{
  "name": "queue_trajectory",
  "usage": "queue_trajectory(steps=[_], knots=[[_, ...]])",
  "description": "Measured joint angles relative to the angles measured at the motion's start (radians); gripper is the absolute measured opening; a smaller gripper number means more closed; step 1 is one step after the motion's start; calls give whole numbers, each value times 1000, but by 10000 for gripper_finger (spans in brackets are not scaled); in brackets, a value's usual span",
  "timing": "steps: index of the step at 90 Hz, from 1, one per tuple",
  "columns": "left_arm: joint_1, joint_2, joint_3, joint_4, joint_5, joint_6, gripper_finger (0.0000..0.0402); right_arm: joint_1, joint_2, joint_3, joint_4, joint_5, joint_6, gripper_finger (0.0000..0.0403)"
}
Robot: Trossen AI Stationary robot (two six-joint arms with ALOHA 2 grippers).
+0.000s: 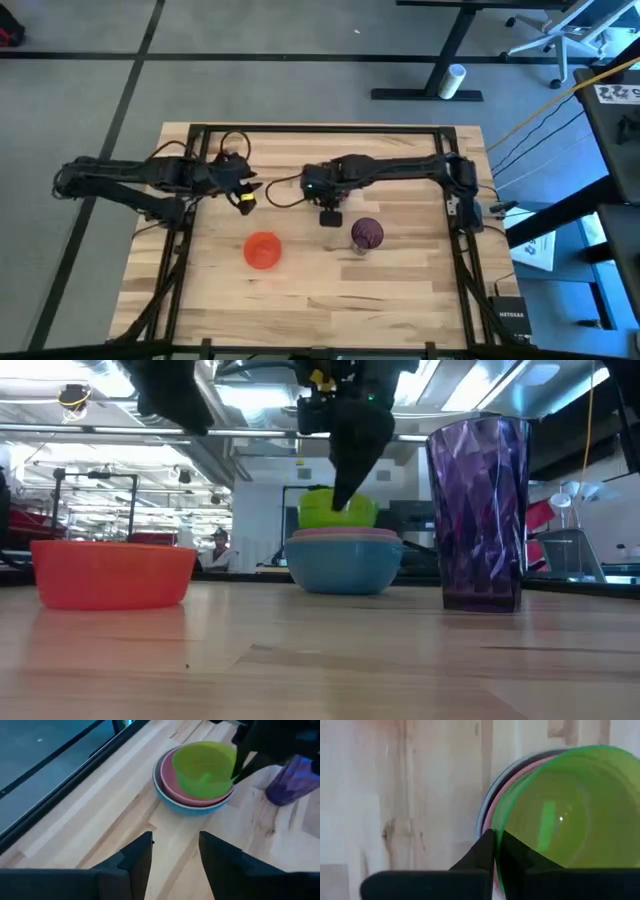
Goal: Nest bowls inside each other
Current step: Stack the green bowl on top of the pink bowl
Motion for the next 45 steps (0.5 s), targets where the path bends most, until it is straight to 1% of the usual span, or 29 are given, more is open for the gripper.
queue_trajectory(steps=[20, 26, 38, 45], knots=[[0, 0, 0, 0, 0, 14, 145, -37, 1, 0, -8, 3, 10, 1], [0, 0, 0, 0, 0, 20, 145, -38, 1, 0, -7, -14, 11, 4], [0, 0, 0, -1, 0, 25, 145, -34, 1, 0, -5, -65, 11, 22], [0, 0, 0, -2, 0, 34, 145, -31, 1, 0, -7, -67, 15, 36]])
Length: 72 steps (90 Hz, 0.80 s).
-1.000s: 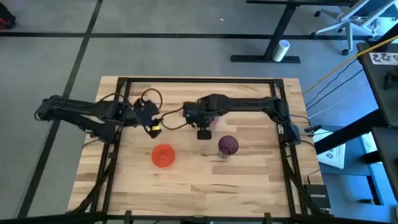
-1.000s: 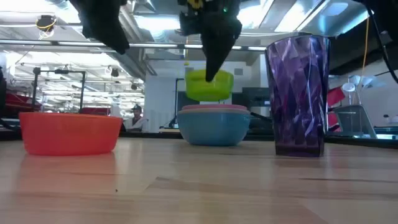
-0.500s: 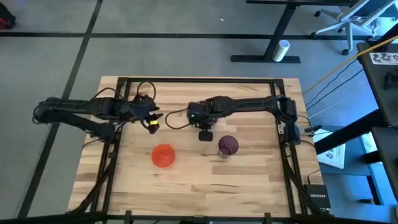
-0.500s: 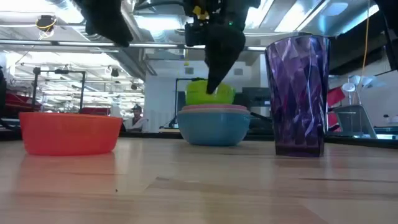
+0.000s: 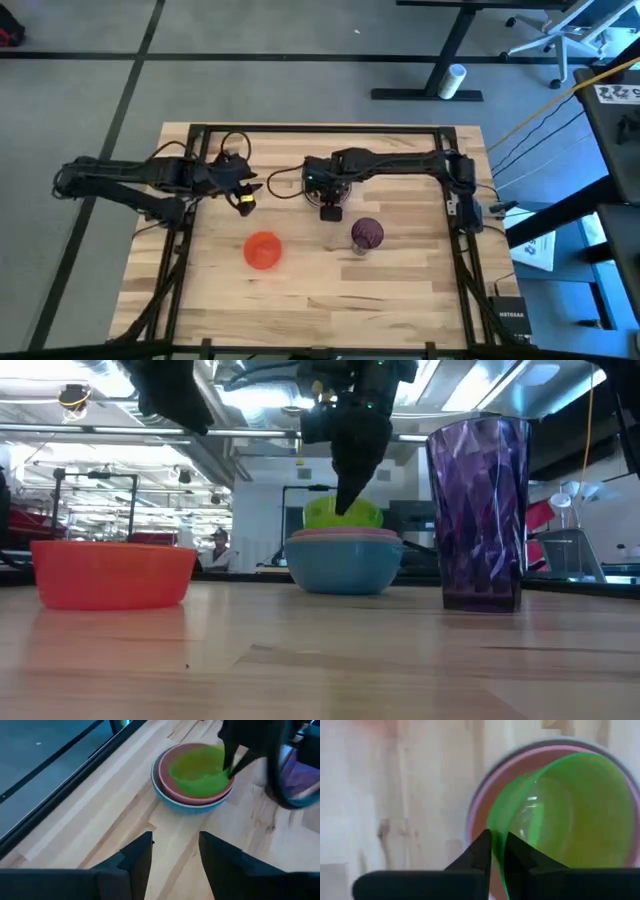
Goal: Nest bowls inside each other
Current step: Stack the green bowl on top of the pink bowl, then remove the green bowl from the pink bowl
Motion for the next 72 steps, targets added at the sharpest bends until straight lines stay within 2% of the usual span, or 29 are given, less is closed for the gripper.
queue_trajectory(steps=[27, 46, 60, 72], knots=[[0, 0, 0, -23, 3, -14, 145, 3, -11, 0, 1, 54, 2, 82], [-18, 0, 0, -40, 16, -45, 145, 11, -20, 0, -1, 42, 29, 78], [-66, -2, 0, -63, 139, -100, 145, 74, -128, -1, -3, 25, 78, 71], [-164, 26, -1, -146, 163, -232, 145, 194, -255, 0, 20, 158, 106, 63]])
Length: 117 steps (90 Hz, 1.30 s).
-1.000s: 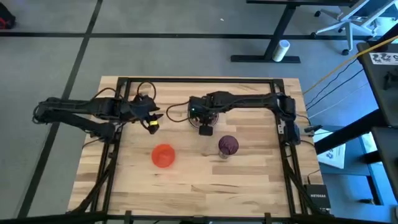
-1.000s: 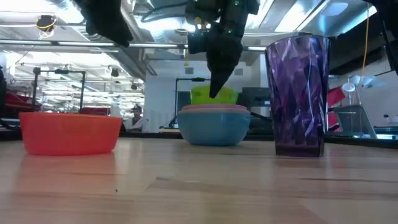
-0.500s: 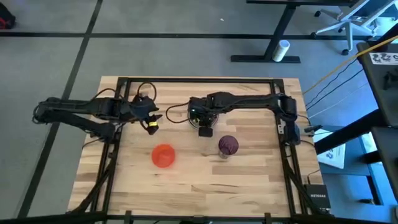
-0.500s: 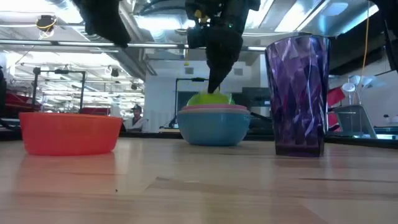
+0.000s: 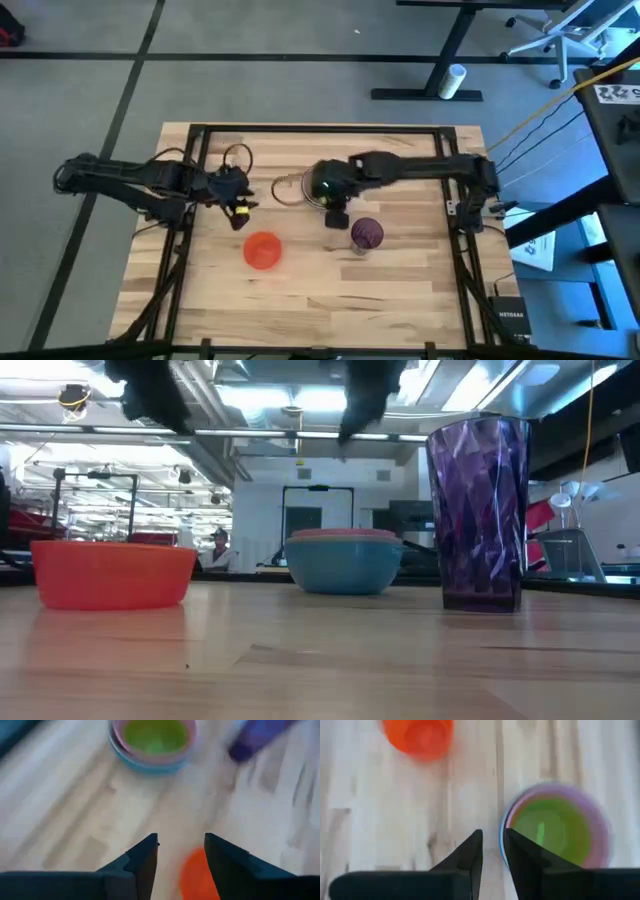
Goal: Nest bowls inside each other
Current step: Remove the green bowl from the pink bowl
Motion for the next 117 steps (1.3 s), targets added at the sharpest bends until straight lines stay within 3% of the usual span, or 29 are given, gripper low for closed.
queue_trajectory(steps=[12, 20, 36, 62, 75, 89, 97, 117], knots=[[-81, 38, -77, -17, -33, -135, 145, 111, -94, 2, 15, 174, 47, 51], [-104, 56, -158, 32, -28, -204, 145, 164, -113, 2, 21, 232, 75, 42], [-127, 60, -288, 201, -7, -275, 145, 219, -113, 2, 4, 254, 128, 27], [-102, 57, -289, 263, -5, -235, 145, 184, -73, -3, -7, 317, 103, 23], [-32, 56, -234, 303, -11, -129, 145, 47, -32, -52, 59, 240, 14, 23], [66, 53, -165, 290, -13, 27, 145, -135, -37, -96, 129, 14, -39, 23], [128, 41, -140, 276, -14, 104, 145, -221, -30, -133, 123, -50, -57, 23], [283, -12, -119, 213, -14, 244, 145, -309, 29, -169, 136, -151, -103, 23]])
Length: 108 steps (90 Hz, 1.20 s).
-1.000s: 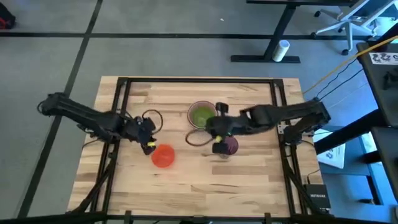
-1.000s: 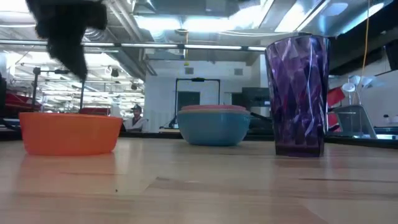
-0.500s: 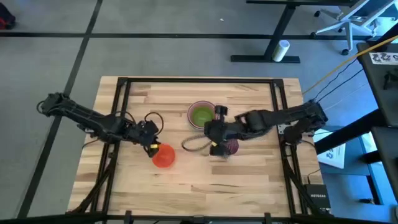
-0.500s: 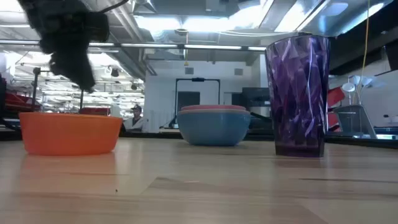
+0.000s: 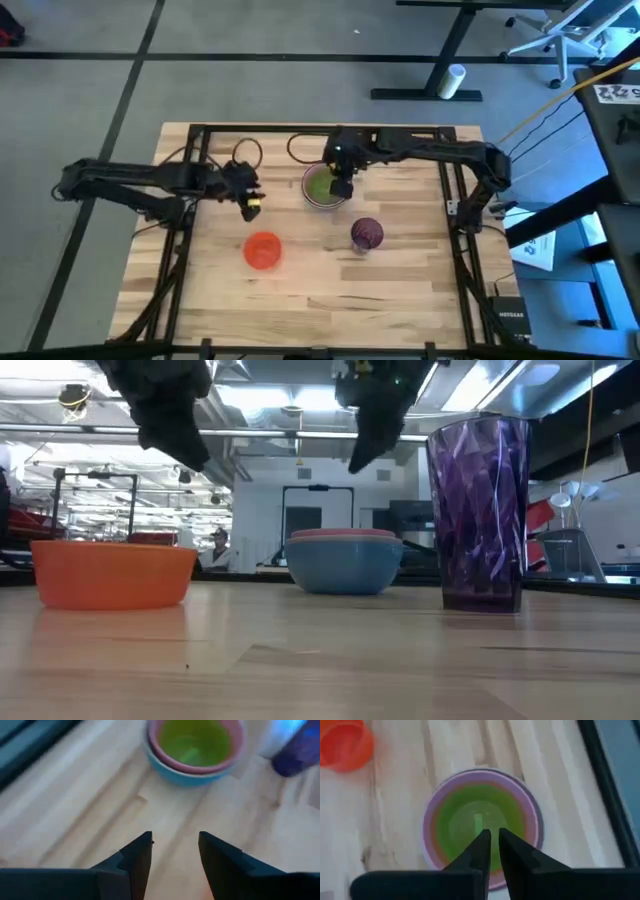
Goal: Nest bowls inside each other
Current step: Remove the green bowl from the pink bowl
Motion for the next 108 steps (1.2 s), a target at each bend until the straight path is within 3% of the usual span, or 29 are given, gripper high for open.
queue_trajectory(steps=[24, 71, 108], knots=[[126, -44, 1, -4, 0, 76, 145, 1, 97, -3, 3, -44, -56, 23], [213, -45, 1, 41, 4, 134, 145, -80, 151, 16, 14, -87, -115, 23], [259, -44, 1, 41, 5, 198, 145, -117, 198, 17, 53, -59, -135, 23]])
